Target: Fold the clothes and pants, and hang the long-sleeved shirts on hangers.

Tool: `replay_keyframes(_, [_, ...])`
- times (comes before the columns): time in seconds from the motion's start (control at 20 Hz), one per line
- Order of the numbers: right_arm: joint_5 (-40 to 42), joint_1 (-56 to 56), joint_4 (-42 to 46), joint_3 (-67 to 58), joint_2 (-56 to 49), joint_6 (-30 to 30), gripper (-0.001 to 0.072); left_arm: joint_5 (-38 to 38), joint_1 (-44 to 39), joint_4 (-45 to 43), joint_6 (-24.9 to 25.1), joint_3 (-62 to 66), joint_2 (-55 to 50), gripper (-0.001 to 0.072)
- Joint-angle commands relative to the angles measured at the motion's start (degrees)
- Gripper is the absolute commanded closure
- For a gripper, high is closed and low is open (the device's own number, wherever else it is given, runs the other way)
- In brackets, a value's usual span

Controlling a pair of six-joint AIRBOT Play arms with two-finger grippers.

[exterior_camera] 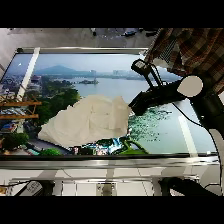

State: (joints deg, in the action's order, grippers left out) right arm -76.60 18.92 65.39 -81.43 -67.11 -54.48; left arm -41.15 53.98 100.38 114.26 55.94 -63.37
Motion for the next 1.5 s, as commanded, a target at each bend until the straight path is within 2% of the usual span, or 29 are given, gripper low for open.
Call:
replay_keyframes(0.0, [-0.1, 0.1, -0.3, 0.0, 0.0, -0.4, 0.0688, 8.3, 2.7, -3.8, 7.2, 0.1, -4.7, 0.0212])
replay_keyframes(0.1, [-0.1, 0.1, -0.3, 0.0, 0.0, -1.7, 0.0688, 12.2, 2.7, -3.8, 10.5, 0.1, -7.5, 0.0216])
replay_keyframes(0.25, [-0.1, 0.1, -0.2, 0.0, 0.0, -3.1, 0.0688, 16.2, 2.6, -3.8, 11.3, 0.1, -13.4, 0.0226])
replay_keyframes(0.45, [-0.1, 0.1, -0.2, 0.0, 0.0, -4.3, 0.0688, 17.0, 2.2, -3.7, 15.5, 1.3, -22.0, 0.0226])
replay_keyframes(0.6, [0.0, 0.1, -0.2, 0.0, 0.0, -5.4, 0.0687, 18.3, 2.2, -3.5, 15.6, 3.0, -27.2, 0.0226])
replay_keyframes(0.65, [0.2, 0.1, -0.2, 0.0, 0.0, -5.9, 0.0687, 18.9, 2.2, -2.2, 15.6, 3.3, -28.4, 0.0248])
replay_keyframes(0.75, [0.8, 0.1, -0.3, 0.0, -0.1, -6.5, 0.0687, 20.3, 2.2, 0.6, 15.6, 3.4, -30.2, 0.0437])
replay_keyframes(0.8, [1.0, 0.1, -0.2, 0.0, -0.1, -6.5, 0.0687, 21.0, 2.2, 1.7, 15.6, 3.4, -30.7, 0.0479])
replay_keyframes(0.85, [1.0, 0.1, -0.2, 0.0, -0.1, -6.5, 0.0687, 21.7, 2.2, 3.0, 15.6, 3.4, -30.9, 0.0481])
replay_keyframes(0.9, [1.0, 0.1, -0.3, 0.0, -0.1, -6.6, 0.0687, 22.2, 2.2, 4.2, 15.6, 3.4, -30.9, 0.0558])
replay_keyframes(0.95, [1.0, 0.1, -0.3, 0.0, -0.1, -6.6, 0.0687, 22.3, 2.2, 4.9, 15.6, 3.5, -30.8, 0.0672])
replay_keyframes(1.2, [1.2, 0.1, -0.2, 0.0, -0.1, -6.5, 0.0687, 17.7, 2.0, 4.9, 15.6, 3.5, -24.0, 0.0671])
replay_keyframes(1.45, [3.2, 0.1, -0.2, 0.0, -0.1, -6.5, 0.0687, 17.3, 2.1, 6.8, 15.2, 3.5, -6.2, 0.0672])
